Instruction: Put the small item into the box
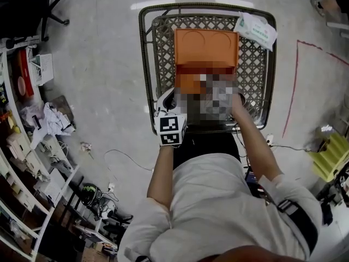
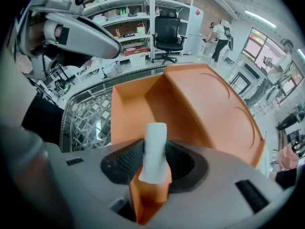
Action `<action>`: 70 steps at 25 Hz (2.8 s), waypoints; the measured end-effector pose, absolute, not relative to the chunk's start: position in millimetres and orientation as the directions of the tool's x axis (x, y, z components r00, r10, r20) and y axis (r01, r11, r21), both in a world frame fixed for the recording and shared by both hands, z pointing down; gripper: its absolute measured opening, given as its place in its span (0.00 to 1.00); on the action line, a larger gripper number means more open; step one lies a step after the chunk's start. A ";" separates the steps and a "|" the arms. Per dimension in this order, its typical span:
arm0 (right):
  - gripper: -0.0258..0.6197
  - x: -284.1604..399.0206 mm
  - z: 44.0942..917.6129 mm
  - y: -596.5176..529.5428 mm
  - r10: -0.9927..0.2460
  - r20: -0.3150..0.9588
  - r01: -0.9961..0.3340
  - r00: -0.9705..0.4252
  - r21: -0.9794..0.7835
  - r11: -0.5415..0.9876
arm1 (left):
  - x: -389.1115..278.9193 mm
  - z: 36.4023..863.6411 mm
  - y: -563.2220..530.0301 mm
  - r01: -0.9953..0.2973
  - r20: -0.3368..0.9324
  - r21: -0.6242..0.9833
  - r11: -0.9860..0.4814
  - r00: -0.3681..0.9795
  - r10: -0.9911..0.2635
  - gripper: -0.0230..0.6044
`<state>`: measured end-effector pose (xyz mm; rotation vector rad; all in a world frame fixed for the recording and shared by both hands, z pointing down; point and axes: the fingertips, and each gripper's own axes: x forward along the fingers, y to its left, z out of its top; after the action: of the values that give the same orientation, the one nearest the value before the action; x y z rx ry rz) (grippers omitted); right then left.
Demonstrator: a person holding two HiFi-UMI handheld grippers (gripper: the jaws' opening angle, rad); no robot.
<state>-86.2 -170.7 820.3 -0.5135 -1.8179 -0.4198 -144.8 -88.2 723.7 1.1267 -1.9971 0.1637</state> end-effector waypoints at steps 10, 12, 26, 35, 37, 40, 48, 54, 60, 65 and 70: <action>0.32 -96.3 793.7 -175.4 0.113 0.940 0.463 -0.322 0.052 0.885 | -155.0 708.3 -83.8 -0.791 0.696 0.261 0.553 -0.242 -0.676 0.05; 0.32 -97.7 782.1 -174.9 0.106 0.931 0.436 -0.348 0.061 0.898 | -156.6 703.3 -86.8 -0.803 0.687 0.266 0.534 -0.231 -0.689 0.05; 0.06 -107.1 680.1 -166.3 -0.077 0.792 0.062 -0.605 0.143 0.988 | -163.7 668.0 -91.3 -0.883 0.632 0.283 0.375 -0.123 -0.766 0.05; 0.05 -104.9 624.2 -155.9 -0.266 0.650 -0.279 -0.712 0.085 0.957 | -166.7 647.5 -77.8 -0.929 0.590 0.267 0.258 -0.054 -0.805 0.05; 0.04 -100.6 608.6 -153.2 -0.319 0.599 -0.363 -0.734 0.051 0.931 | -166.7 641.0 -76.2 -0.941 0.578 0.256 0.223 -0.036 -0.815 0.05; 0.04 -91.0 581.5 -146.0 -0.414 0.530 -0.415 -0.740 0.125 0.901 | -164.2 624.5 -73.5 -0.952 0.550 0.243 0.186 -0.022 -0.835 0.05; 0.04 -65.5 521.5 -121.3 -0.486 0.387 -0.476 -0.783 0.130 0.870 | -138.9 575.3 -62.0 -0.967 0.477 0.215 0.136 -0.017 -0.879 0.05; 0.04 -36.1 470.8 -109.2 -0.490 0.283 -0.469 -0.825 0.143 0.872 | -109.2 528.1 -56.0 -0.976 0.397 0.170 0.134 -0.057 -0.916 0.05; 0.04 13.1 426.8 -105.6 -0.502 0.165 -0.481 -0.849 0.152 0.863 | -64.4 487.5 -55.1 -0.976 0.304 0.150 0.156 -0.104 -0.947 0.05; 0.04 38.5 399.5 -93.0 -0.500 0.096 -0.483 -0.861 0.155 0.862 | -45.3 455.3 -42.8 -0.973 0.240 0.132 0.189 -0.154 -0.959 0.05; 0.04 65.8 383.5 -89.3 -0.497 0.050 -0.484 -0.866 0.165 0.859 | -23.3 441.2 -38.5 -0.971 0.202 0.116 0.207 -0.181 -0.963 0.05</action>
<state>65.8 -89.3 383.5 0.7777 -2.9410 -0.2245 -23.3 -38.5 441.2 1.8436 -2.2501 0.0560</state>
